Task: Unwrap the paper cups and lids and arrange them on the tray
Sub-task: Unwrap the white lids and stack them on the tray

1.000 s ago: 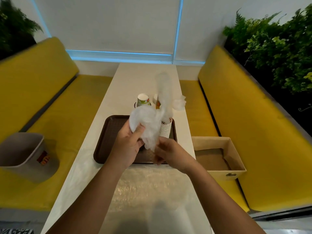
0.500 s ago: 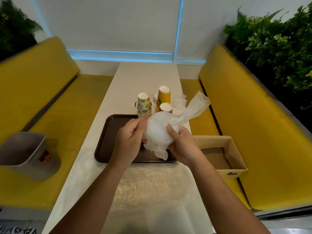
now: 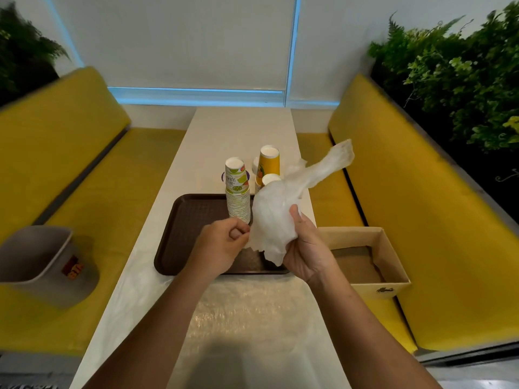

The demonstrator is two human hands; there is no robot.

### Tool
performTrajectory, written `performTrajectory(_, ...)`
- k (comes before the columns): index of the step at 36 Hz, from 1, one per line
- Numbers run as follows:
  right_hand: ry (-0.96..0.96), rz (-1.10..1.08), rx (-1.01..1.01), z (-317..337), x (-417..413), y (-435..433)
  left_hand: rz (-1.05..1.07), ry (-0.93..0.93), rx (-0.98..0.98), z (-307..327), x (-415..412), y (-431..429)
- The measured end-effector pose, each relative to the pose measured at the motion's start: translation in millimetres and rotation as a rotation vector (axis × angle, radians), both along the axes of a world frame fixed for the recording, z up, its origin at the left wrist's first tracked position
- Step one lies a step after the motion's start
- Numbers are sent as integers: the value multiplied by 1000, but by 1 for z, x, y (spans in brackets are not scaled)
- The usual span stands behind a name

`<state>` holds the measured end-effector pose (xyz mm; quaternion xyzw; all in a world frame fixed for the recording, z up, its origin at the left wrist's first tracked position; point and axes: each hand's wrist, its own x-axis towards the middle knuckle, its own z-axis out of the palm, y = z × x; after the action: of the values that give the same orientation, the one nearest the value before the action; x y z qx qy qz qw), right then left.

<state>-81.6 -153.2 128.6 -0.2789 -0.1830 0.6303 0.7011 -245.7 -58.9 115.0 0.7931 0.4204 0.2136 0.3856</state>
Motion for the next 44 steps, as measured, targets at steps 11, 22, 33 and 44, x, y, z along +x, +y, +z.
performTrajectory(11, -524, -138, -121, -2, 1, 8, -85, -597, -309, 28, 0, -1)
performTrajectory(22, -185, -209, -178, 18, 8, 7, -24, -197, -171, -3, -7, -4)
performTrajectory(33, -905, -395, -156, -4, -8, 17, -83, -578, -567, 20, 12, -15)
performTrajectory(44, -2025, -433, -190, -18, -11, 6, 293, -624, -160, 12, 13, -13)
